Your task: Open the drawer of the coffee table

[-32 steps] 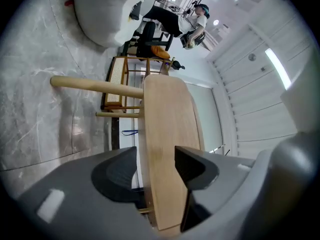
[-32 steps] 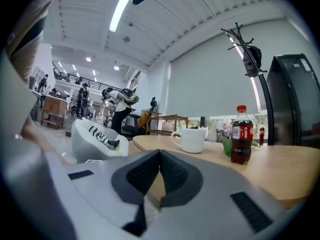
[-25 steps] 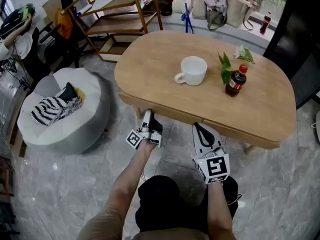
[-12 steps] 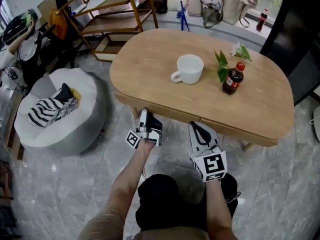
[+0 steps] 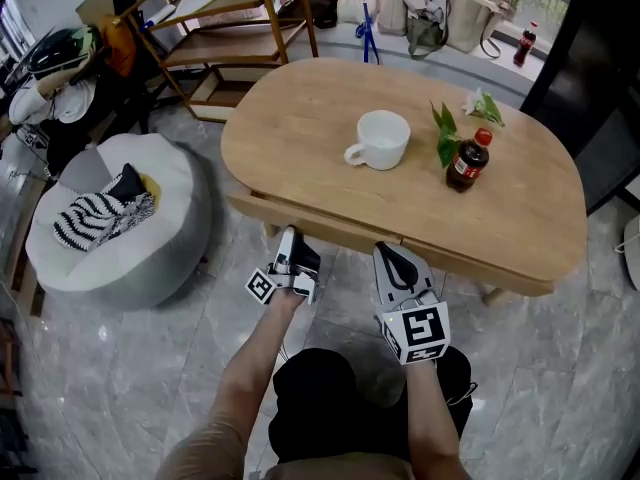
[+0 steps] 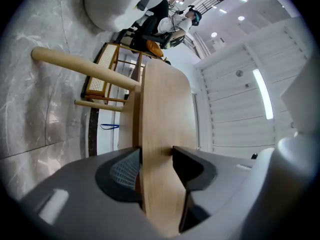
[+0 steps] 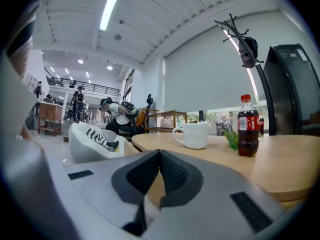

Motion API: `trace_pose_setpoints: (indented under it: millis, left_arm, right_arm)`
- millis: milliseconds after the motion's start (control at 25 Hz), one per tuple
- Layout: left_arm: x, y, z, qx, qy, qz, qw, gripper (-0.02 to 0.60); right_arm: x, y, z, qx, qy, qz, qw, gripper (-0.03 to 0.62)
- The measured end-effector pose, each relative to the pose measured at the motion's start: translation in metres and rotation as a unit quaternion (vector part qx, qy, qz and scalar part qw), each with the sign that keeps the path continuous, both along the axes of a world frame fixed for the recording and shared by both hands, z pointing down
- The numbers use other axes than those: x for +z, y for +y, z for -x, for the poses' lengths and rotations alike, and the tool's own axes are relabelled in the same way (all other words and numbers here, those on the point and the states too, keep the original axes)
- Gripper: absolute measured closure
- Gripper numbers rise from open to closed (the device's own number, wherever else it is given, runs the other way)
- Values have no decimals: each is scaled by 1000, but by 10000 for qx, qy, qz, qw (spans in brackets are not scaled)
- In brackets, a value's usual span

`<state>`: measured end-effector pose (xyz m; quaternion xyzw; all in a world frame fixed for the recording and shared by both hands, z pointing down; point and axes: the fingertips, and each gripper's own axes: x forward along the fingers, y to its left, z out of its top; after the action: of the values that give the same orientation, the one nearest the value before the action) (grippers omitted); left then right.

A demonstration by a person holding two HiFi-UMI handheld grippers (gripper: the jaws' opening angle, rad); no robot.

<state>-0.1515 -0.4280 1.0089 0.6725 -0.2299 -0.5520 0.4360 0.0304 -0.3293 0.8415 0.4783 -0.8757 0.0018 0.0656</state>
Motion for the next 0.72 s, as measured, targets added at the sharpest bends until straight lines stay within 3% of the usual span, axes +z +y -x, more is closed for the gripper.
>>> trace_pose_setpoints:
  millis: [320,720]
  left_arm:
    - [-4,47,13,213,-13,-10,9998,393]
    - [-1,95,30,123,-25,32,9999,391]
  right_arm:
    - [-19,9,9,-129,-95,-71,9998,589]
    - [-22,15,28,-419,-27,-83,9991,589]
